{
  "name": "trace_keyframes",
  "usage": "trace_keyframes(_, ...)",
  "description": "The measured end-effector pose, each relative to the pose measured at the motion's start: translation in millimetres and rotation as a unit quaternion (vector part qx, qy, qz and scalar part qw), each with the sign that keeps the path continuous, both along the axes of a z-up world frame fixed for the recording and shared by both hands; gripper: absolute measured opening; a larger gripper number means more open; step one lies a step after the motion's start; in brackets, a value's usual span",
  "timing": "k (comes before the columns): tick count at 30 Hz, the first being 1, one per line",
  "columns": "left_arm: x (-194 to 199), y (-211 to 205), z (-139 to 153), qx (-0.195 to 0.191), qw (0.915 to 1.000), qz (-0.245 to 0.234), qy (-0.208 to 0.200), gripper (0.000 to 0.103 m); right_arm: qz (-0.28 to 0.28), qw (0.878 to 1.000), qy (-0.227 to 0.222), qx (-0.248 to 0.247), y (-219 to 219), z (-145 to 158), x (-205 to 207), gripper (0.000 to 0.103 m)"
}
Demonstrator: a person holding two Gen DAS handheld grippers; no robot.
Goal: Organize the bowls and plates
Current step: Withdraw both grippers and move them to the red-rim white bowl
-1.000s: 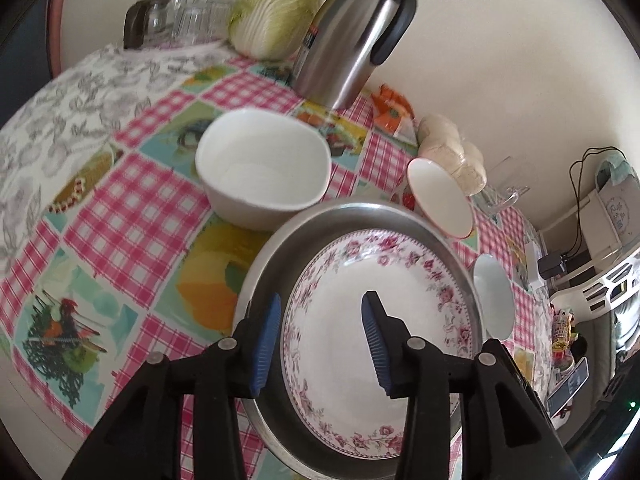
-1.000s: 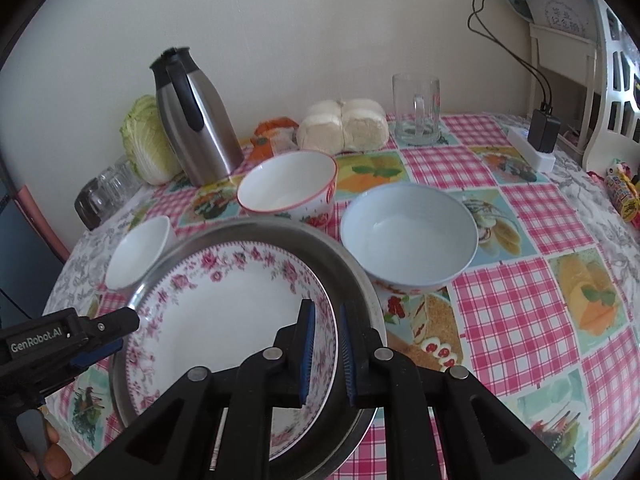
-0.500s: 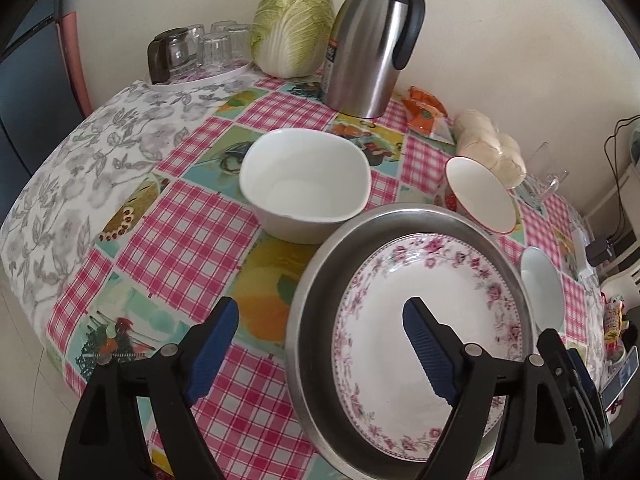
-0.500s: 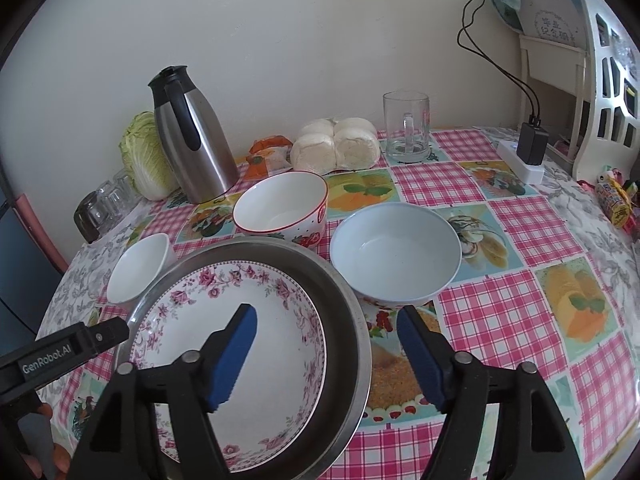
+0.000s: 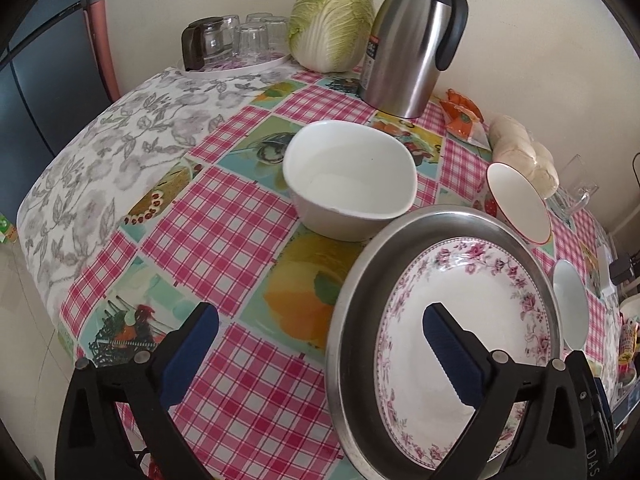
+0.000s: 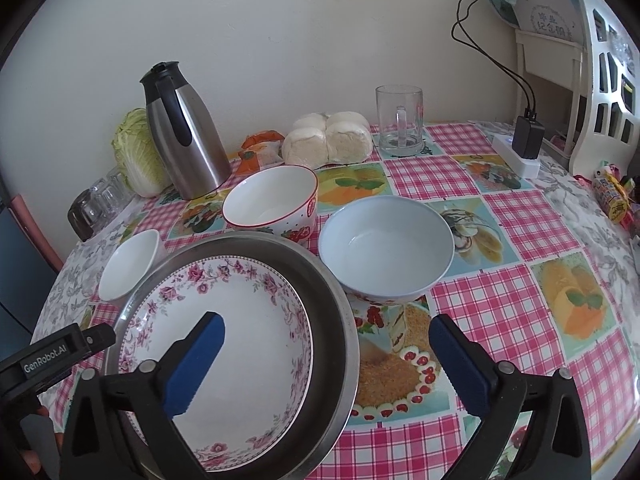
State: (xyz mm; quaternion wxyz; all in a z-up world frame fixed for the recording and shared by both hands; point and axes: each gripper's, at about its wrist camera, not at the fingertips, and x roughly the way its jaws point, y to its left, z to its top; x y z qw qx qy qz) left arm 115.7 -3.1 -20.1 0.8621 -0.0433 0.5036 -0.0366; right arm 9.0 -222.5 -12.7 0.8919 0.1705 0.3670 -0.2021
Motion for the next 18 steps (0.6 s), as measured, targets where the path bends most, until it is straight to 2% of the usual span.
trace_keyframes(11, 2.9, -2.1, -1.0, 0.000, 1.0000, -0.003, 0.003, 0.102, -0.002, 1.000, -0.003, -0.005, -1.5, -0.6, -2.0, 0.103)
trace_keyframes(18, 13.5, -14.3, 7.3, 0.002, 0.9997, -0.022, -0.012, 0.102, -0.002, 1.000, -0.007, -0.013, -3.8, 0.2, -2.7, 0.103)
